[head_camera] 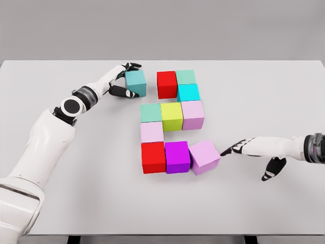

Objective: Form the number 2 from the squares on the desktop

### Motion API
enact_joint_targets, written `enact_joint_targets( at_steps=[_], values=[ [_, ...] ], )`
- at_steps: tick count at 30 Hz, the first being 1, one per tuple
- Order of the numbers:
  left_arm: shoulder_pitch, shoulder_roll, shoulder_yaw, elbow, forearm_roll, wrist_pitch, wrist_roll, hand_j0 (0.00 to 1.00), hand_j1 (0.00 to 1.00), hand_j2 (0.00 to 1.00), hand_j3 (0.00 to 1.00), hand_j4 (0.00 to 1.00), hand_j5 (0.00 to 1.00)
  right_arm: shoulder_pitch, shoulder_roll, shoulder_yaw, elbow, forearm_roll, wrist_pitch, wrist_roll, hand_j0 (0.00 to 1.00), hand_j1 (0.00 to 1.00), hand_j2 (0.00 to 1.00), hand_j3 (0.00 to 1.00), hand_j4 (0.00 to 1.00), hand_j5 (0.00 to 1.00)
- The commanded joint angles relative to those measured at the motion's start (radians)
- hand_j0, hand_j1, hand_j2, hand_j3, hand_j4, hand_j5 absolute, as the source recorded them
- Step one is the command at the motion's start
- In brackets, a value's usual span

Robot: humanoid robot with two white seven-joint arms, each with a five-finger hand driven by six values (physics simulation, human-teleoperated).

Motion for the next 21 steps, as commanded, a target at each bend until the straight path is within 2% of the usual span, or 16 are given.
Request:
enact_joint_targets(
  at_steps=[1,7,9,12,16,18,21],
  values=[
    [0.0,0.002,0.002,-0.002,0.004,0.001,0.0,0.97,0.97,0.97,0.97,0.97,0.97,0.0,0.001,0.002,0.0,-0.001,-0.002,0.0,1.0,1.0,1.0,1.0,1.0,1.0],
    [0.003,0.003,0.0,-0.008,0.007,-0.005,-0.001,1.0,1.0,1.0,1.0,1.0,1.0,0.0,0.007,0.004,-0.002,0.004,-0.017,0.0,1.0,1.0,1.0,1.0,1.0,1.0],
    [0.003,0.009,-0.001,-0.01,0.007,-0.005,-0.001,1.0,1.0,1.0,1.0,1.0,1.0,0.0,0.007,0.009,-0.002,0.004,-0.063,0.0,1.0,1.0,1.0,1.0,1.0,1.0],
    [0.008,0.026,-0.006,-0.077,0.007,0.003,-0.007,1.0,1.0,1.0,1.0,1.0,1.0,0.0,0.007,0.01,-0.002,0.004,-0.07,0.0,1.0,1.0,1.0,1.0,1.0,1.0],
    [0.008,0.086,-0.014,-0.106,0.01,0.006,-0.014,1.0,1.0,1.0,1.0,1.0,1.0,0.002,0.007,0.01,-0.002,0.004,-0.096,0.0,1.0,1.0,1.0,1.0,1.0,1.0],
    [0.006,0.126,-0.044,-0.137,0.024,0.006,-0.033,1.0,1.0,1.0,1.0,1.0,1.0,0.003,0.007,0.01,-0.002,0.004,-0.109,0.0,1.0,1.0,1.0,1.0,1.0,1.0],
    [0.009,0.205,-0.044,-0.198,0.036,0.004,-0.138,1.0,1.0,1.0,1.0,1.0,1.0,0.003,0.007,0.01,-0.002,0.004,-0.123,0.0,1.0,1.0,1.0,1.0,1.0,1.0]
  ],
)
